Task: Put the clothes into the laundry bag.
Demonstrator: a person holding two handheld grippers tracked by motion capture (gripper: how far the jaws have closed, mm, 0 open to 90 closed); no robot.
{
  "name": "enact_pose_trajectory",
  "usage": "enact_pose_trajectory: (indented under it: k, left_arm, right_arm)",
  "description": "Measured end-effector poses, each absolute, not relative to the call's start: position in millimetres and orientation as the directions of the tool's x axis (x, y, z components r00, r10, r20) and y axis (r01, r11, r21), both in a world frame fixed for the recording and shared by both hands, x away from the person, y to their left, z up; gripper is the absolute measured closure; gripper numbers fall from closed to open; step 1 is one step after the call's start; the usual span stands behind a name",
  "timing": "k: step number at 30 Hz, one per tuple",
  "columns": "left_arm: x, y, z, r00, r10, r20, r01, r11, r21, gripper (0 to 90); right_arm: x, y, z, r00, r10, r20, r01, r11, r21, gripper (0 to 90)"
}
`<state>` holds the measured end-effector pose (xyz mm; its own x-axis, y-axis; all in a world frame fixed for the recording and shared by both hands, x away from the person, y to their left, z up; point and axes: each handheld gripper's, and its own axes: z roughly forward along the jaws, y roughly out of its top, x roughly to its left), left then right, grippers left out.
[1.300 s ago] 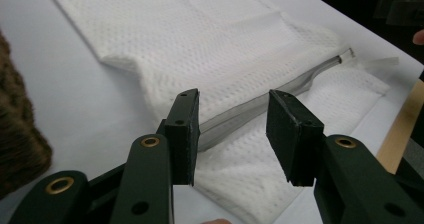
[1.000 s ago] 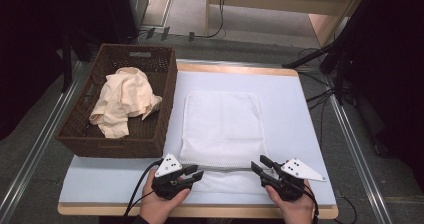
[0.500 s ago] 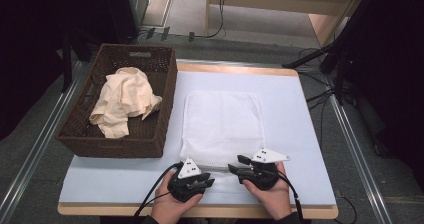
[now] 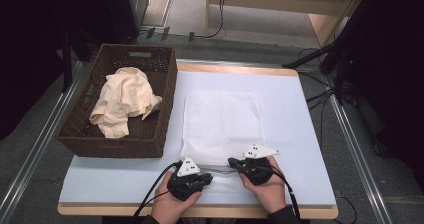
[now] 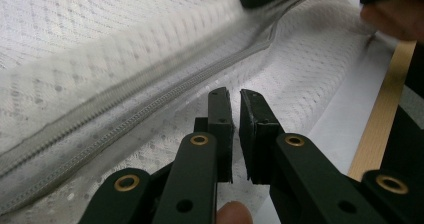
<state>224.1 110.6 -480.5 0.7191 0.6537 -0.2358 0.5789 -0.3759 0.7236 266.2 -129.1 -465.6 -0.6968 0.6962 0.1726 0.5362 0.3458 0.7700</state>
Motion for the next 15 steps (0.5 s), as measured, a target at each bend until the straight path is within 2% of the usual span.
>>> enact_pose_trajectory:
  k: [4,6,8,9,10,11,12,13,14,15]
  left_arm:
    - [224.7,111.4,-480.6,0.719,0.651,-0.242,0.582,-0.375,0.722,84.4]
    - [224.0,111.1,-480.8,0.72,0.652,-0.237,0.578,-0.375,0.725,84.4]
    - [223.4,110.6,-480.9,0.722,0.653,-0.229,0.572,-0.378,0.728,84.7]
    - [223.4,110.6,-480.9,0.722,0.653,-0.229,0.572,-0.378,0.728,84.9]
    - [223.6,110.8,-480.8,0.72,0.654,-0.231,0.575,-0.377,0.726,84.9]
    - [224.2,111.6,-481.2,0.72,0.651,-0.238,0.578,-0.373,0.726,85.0]
    - [224.2,111.6,-481.2,0.72,0.651,-0.238,0.578,-0.373,0.726,85.0]
    - [224.1,111.7,-481.5,0.72,0.65,-0.242,0.578,-0.369,0.727,84.9]
    - [223.9,111.7,-481.5,0.72,0.651,-0.241,0.577,-0.37,0.728,84.9]
    - [223.5,111.7,-481.3,0.719,0.653,-0.236,0.577,-0.373,0.726,84.9]
  right_arm:
    - [273.9,-133.2,-456.2,-0.682,0.707,0.188,0.531,0.301,0.792,90.0]
    - [275.4,-131.6,-459.2,-0.717,0.658,0.229,0.534,0.308,0.788,76.9]
    - [273.0,-128.5,-465.8,-0.73,0.659,0.182,0.507,0.344,0.79,72.6]
    - [273.0,-128.5,-465.8,-0.73,0.659,0.182,0.507,0.344,0.79,72.6]
    - [273.7,-129.2,-468.4,-0.726,0.655,0.208,0.52,0.324,0.79,68.2]
    - [277.4,-131.7,-470.9,-0.719,0.643,0.266,0.543,0.279,0.792,54.4]
    - [277.4,-131.7,-470.9,-0.719,0.643,0.266,0.543,0.279,0.792,54.4]
    - [278.0,-133.4,-470.9,-0.729,0.631,0.265,0.54,0.292,0.789,43.0]
    - [278.0,-133.4,-470.9,-0.729,0.631,0.265,0.54,0.292,0.789,43.0]
    - [277.3,-133.3,-470.7,-0.735,0.619,0.276,0.547,0.301,0.781,38.2]
